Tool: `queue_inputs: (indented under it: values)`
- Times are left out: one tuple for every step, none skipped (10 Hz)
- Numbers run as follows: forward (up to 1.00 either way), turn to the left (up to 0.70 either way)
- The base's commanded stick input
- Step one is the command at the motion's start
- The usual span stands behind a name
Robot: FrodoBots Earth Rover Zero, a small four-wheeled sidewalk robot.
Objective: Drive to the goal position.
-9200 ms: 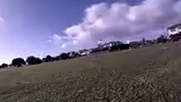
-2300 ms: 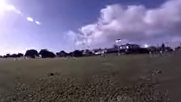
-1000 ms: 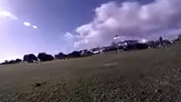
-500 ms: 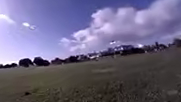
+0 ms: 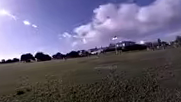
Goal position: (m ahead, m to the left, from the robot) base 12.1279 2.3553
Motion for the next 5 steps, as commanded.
queue_inputs:
  values:
    - [0.70, 0.01]
    - [0.70, 0.01]
    - [0.70, 0.00]
    - [0.70, 0.00]
    - [0.70, 0.00]
